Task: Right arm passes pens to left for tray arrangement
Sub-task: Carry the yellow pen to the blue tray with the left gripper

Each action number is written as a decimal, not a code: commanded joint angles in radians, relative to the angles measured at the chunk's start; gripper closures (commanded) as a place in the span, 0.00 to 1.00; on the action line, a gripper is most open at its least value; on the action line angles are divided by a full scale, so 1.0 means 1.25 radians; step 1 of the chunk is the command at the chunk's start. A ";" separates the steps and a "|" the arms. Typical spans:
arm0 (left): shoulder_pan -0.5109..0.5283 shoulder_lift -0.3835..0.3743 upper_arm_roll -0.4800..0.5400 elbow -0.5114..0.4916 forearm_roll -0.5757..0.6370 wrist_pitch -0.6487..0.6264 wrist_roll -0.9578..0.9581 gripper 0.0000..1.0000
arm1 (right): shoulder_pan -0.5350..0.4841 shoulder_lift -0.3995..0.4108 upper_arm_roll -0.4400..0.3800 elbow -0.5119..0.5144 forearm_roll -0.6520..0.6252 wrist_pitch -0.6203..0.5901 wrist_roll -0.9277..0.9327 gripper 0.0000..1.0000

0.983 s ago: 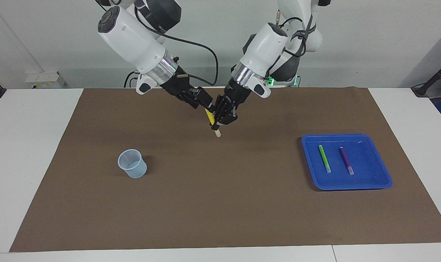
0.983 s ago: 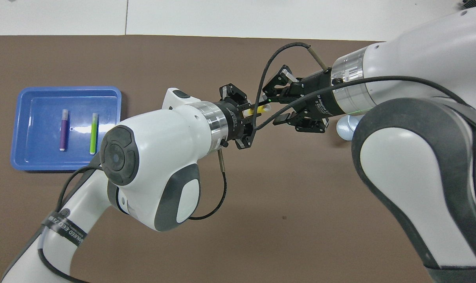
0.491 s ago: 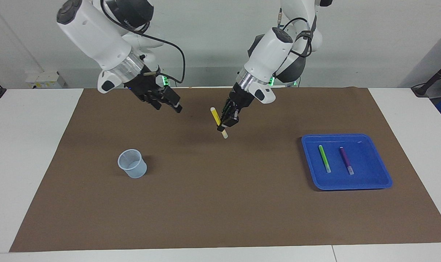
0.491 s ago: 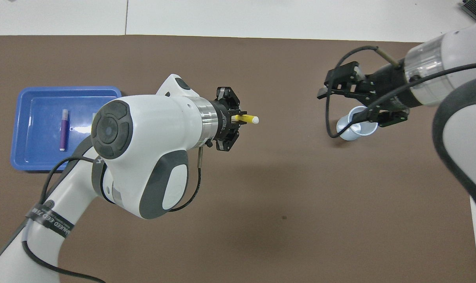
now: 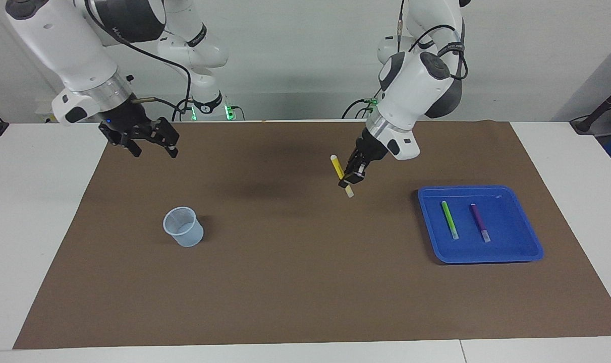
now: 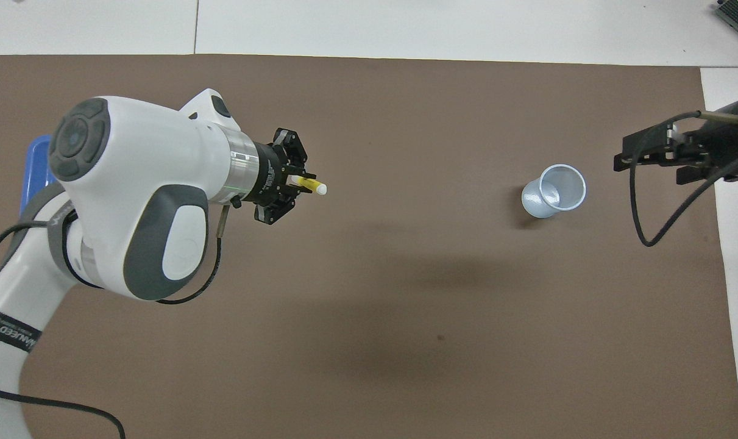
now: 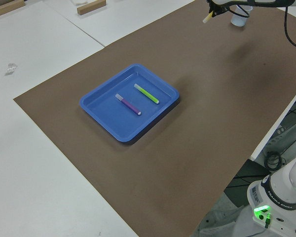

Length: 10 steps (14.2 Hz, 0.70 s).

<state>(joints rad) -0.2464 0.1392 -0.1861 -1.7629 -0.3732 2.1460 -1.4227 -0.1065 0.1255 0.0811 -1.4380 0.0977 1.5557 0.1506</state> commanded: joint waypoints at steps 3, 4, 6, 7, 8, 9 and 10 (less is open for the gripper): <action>0.104 -0.035 -0.003 -0.029 0.009 -0.089 0.255 1.00 | -0.041 -0.030 0.011 -0.037 -0.030 -0.043 -0.038 0.00; 0.135 -0.041 -0.003 -0.036 0.009 -0.119 0.338 1.00 | -0.040 -0.035 0.011 -0.045 -0.030 -0.041 -0.038 0.00; 0.187 -0.051 -0.003 -0.043 0.009 -0.184 0.472 1.00 | -0.035 -0.038 0.012 -0.051 -0.030 -0.043 -0.038 0.00; 0.208 -0.055 -0.003 -0.043 0.009 -0.207 0.511 1.00 | -0.035 -0.039 0.012 -0.053 -0.030 -0.043 -0.039 0.00; 0.222 -0.056 -0.003 -0.043 0.010 -0.221 0.541 1.00 | -0.036 -0.054 0.012 -0.077 -0.030 -0.041 -0.044 0.00; 0.233 -0.057 -0.003 -0.043 0.014 -0.226 0.567 1.00 | -0.037 -0.082 0.012 -0.117 -0.030 -0.027 -0.046 0.00; 0.240 -0.059 -0.003 -0.043 0.044 -0.226 0.585 1.00 | -0.038 -0.105 0.011 -0.154 -0.030 0.000 -0.049 0.00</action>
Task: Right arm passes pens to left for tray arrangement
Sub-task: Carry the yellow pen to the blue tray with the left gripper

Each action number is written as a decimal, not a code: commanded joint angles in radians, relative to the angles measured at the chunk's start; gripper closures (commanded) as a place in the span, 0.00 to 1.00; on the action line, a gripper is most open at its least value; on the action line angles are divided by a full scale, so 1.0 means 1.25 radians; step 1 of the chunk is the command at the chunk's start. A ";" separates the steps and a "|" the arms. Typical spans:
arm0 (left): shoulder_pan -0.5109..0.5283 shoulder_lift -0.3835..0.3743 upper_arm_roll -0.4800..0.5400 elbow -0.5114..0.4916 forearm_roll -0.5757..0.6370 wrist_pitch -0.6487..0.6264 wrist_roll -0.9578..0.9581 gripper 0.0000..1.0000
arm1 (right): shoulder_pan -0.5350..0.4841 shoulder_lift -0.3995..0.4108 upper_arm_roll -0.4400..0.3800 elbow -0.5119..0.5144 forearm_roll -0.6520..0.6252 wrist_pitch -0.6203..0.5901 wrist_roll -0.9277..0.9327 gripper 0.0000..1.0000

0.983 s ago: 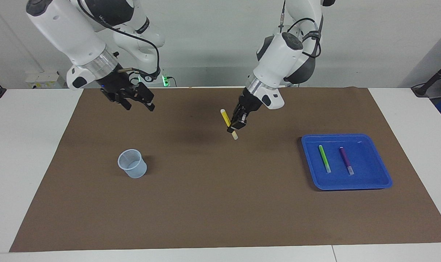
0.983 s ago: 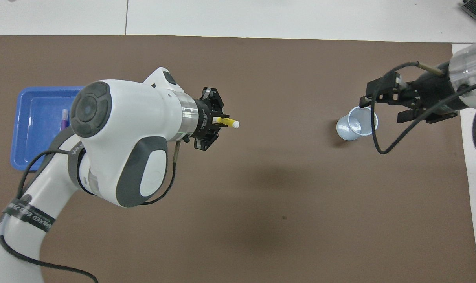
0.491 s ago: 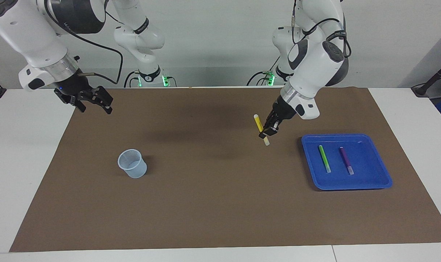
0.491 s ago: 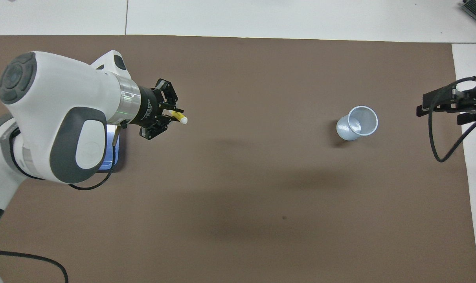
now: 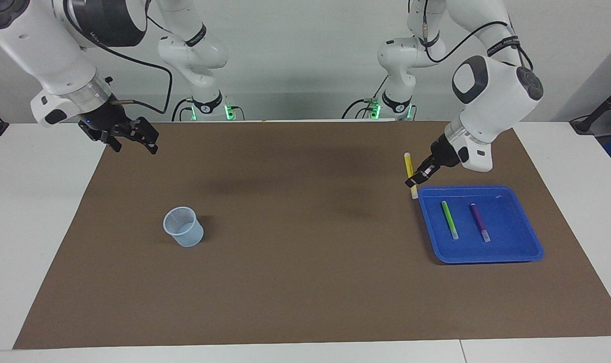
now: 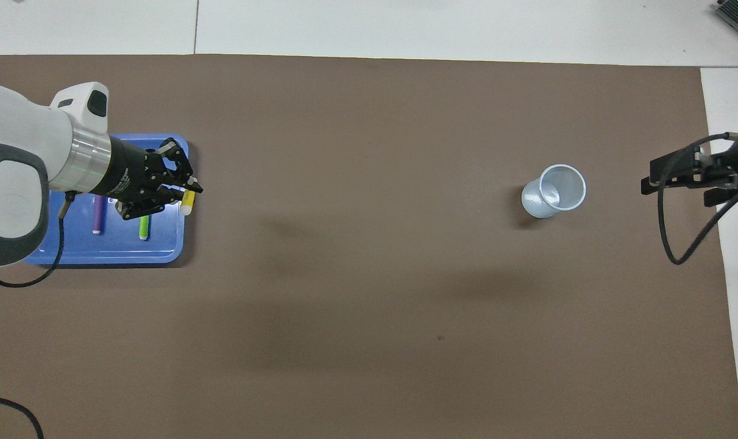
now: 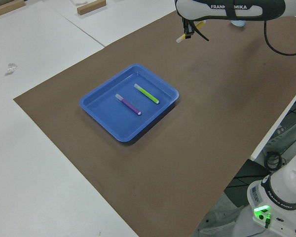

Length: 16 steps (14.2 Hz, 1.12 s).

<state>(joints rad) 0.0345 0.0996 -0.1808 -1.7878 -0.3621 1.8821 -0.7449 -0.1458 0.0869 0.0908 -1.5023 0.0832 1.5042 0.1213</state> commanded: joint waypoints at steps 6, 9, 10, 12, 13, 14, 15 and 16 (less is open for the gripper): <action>0.105 -0.017 -0.008 -0.030 0.164 -0.058 0.322 1.00 | -0.001 -0.087 0.003 -0.121 -0.020 0.066 -0.025 0.00; 0.144 -0.013 -0.008 -0.029 0.228 -0.055 0.494 1.00 | -0.001 -0.087 0.003 -0.120 -0.021 0.061 -0.026 0.00; 0.150 -0.012 -0.008 -0.030 0.233 -0.042 0.504 1.00 | -0.001 -0.087 0.003 -0.119 -0.021 0.061 -0.026 0.00; 0.172 0.012 -0.008 -0.035 0.276 -0.006 0.582 1.00 | -0.007 -0.087 0.003 -0.119 -0.028 0.066 -0.025 0.00; 0.180 0.023 -0.008 -0.033 0.286 0.002 0.623 1.00 | -0.009 -0.083 0.003 -0.114 -0.041 0.074 -0.025 0.00; 0.185 0.029 -0.008 -0.028 0.308 0.009 0.642 1.00 | -0.009 -0.081 0.003 -0.110 -0.047 0.094 -0.026 0.00; 0.192 0.036 -0.008 -0.023 0.343 0.016 0.646 1.00 | -0.010 -0.081 0.003 -0.110 -0.051 0.096 -0.026 0.00; 0.193 0.039 -0.008 -0.024 0.375 0.038 0.647 1.00 | -0.010 -0.081 0.003 -0.110 -0.053 0.096 -0.027 0.00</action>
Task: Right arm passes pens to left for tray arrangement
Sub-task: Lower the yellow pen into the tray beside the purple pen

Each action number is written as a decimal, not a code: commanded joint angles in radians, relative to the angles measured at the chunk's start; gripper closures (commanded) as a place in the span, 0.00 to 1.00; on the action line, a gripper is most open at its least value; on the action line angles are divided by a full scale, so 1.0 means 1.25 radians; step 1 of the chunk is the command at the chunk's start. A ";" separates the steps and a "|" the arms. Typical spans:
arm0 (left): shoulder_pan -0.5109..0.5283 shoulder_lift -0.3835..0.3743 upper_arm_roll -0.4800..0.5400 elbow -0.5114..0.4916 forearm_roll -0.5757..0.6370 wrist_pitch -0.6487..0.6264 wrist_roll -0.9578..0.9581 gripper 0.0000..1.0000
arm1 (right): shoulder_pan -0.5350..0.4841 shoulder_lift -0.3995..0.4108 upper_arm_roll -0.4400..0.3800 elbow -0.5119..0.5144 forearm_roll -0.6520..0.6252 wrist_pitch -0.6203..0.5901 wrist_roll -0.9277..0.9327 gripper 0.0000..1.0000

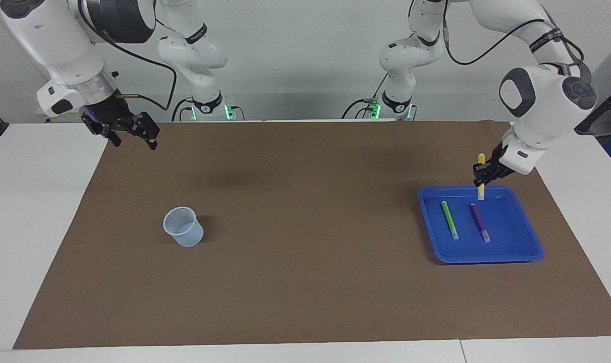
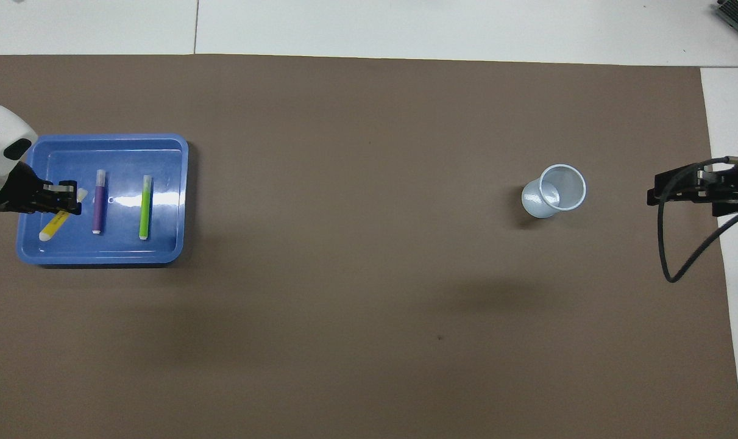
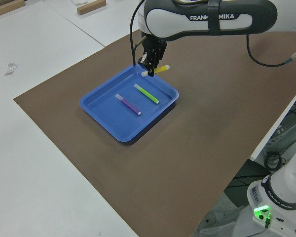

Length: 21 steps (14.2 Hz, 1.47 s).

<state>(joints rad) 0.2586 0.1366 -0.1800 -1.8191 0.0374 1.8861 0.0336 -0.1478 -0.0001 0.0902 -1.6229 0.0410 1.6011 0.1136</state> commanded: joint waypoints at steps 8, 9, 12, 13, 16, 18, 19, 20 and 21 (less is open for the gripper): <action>0.118 0.113 -0.008 -0.001 0.063 0.181 0.139 1.00 | -0.006 -0.022 0.005 -0.014 -0.032 -0.006 -0.150 0.00; 0.120 0.127 -0.008 -0.001 0.063 0.199 0.157 1.00 | -0.006 -0.022 0.005 -0.015 -0.032 -0.007 -0.158 0.00; 0.128 0.173 -0.008 -0.005 0.063 0.262 0.169 1.00 | 0.002 -0.027 0.005 -0.026 -0.032 0.001 -0.157 0.00; 0.126 0.175 -0.008 -0.006 0.063 0.268 0.168 1.00 | 0.005 -0.027 0.005 -0.027 -0.032 0.001 -0.157 0.00; 0.120 0.196 -0.008 -0.009 0.063 0.307 0.167 1.00 | 0.007 -0.028 0.005 -0.025 -0.033 -0.029 -0.160 0.00; 0.127 0.209 -0.008 -0.009 0.063 0.333 0.168 1.00 | 0.007 -0.028 0.006 -0.023 -0.032 -0.041 -0.161 0.00; 0.131 0.209 -0.008 -0.011 0.063 0.333 0.169 1.00 | 0.007 -0.028 0.008 -0.023 -0.033 -0.044 -0.162 0.00; 0.133 0.209 -0.008 -0.017 0.065 0.333 0.171 1.00 | 0.007 -0.028 0.009 -0.021 -0.033 -0.054 -0.162 0.00; 0.132 0.207 -0.008 -0.023 0.065 0.338 0.171 1.00 | 0.007 -0.028 0.009 -0.021 -0.033 -0.061 -0.162 0.00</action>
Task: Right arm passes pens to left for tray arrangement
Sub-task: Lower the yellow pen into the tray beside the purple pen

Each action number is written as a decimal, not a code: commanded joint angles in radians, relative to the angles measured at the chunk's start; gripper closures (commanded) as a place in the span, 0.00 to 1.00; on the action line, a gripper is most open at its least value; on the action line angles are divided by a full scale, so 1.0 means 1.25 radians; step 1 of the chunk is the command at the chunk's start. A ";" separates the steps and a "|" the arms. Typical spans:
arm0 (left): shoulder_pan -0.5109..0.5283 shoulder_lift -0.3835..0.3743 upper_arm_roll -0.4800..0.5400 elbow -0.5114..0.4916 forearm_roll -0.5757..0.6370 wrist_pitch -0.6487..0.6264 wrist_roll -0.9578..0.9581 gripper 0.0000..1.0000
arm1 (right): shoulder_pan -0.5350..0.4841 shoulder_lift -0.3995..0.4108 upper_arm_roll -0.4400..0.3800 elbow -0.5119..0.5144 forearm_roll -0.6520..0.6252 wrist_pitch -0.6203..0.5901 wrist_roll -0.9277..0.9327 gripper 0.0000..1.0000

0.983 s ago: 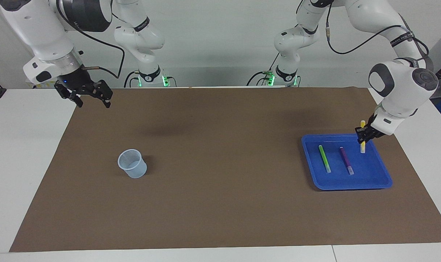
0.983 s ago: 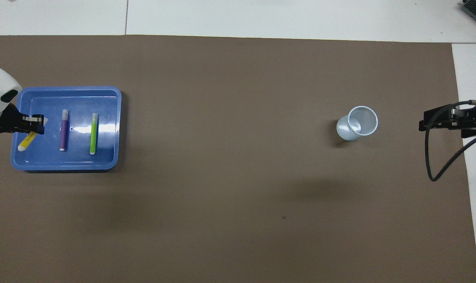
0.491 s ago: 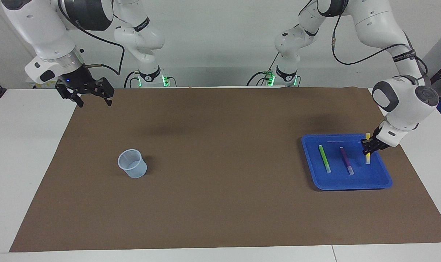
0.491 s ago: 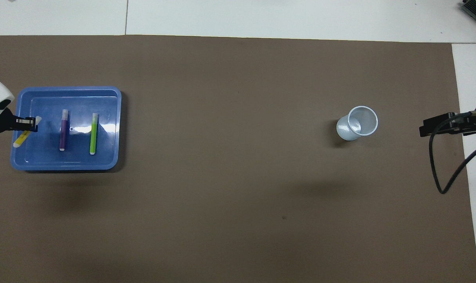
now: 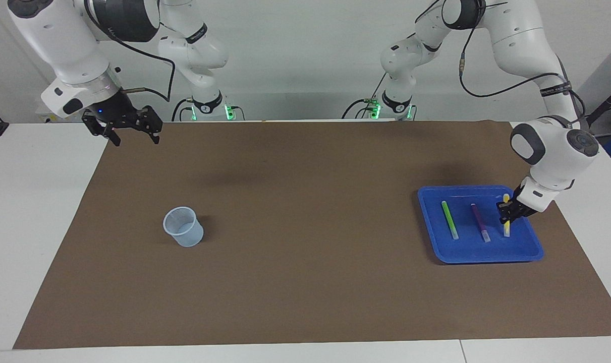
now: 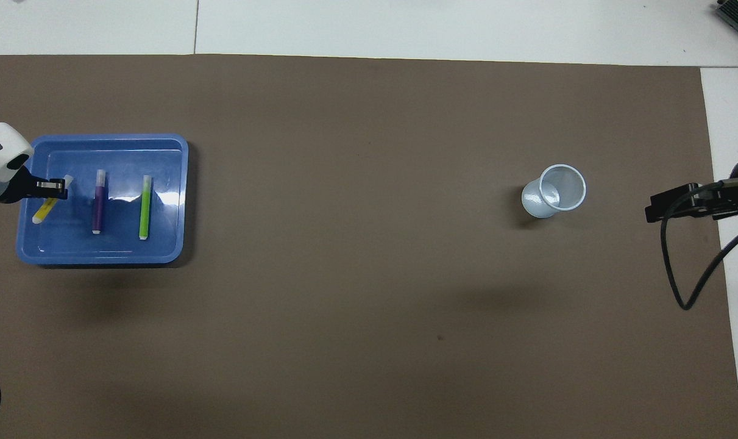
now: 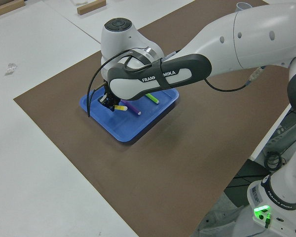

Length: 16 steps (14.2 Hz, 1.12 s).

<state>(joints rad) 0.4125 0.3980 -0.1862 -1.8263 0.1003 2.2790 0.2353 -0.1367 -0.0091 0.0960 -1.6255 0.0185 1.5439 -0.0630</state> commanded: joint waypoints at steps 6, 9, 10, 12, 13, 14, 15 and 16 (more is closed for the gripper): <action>0.010 -0.012 -0.002 -0.092 0.015 0.106 0.008 1.00 | -0.002 -0.021 0.005 -0.018 -0.014 -0.027 -0.023 0.00; 0.010 -0.010 0.003 -0.096 0.017 0.113 0.008 1.00 | -0.001 -0.023 0.008 -0.021 -0.014 -0.023 -0.020 0.00; 0.009 -0.009 0.003 -0.096 0.017 0.113 0.007 1.00 | -0.001 -0.023 0.008 -0.023 -0.014 -0.019 -0.018 0.00; 0.010 -0.009 0.003 -0.094 0.018 0.113 0.008 1.00 | -0.004 -0.023 0.007 -0.023 -0.014 -0.015 -0.020 0.00; 0.009 -0.009 0.003 -0.091 0.018 0.113 0.008 1.00 | -0.004 -0.023 0.007 -0.023 -0.014 -0.015 -0.020 0.00; 0.009 -0.008 0.003 -0.089 0.020 0.112 0.008 1.00 | -0.004 -0.023 0.007 -0.023 -0.014 -0.015 -0.020 0.00; 0.011 -0.008 0.003 -0.086 0.030 0.112 0.009 1.00 | -0.004 -0.023 0.007 -0.024 -0.014 -0.015 -0.018 0.00; 0.010 -0.008 0.003 -0.086 0.034 0.112 0.009 1.00 | -0.004 -0.023 0.007 -0.024 -0.014 -0.015 -0.018 0.00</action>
<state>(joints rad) 0.4143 0.3967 -0.1822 -1.9121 0.1100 2.3958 0.2375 -0.1364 -0.0133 0.1010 -1.6259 0.0185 1.5207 -0.0635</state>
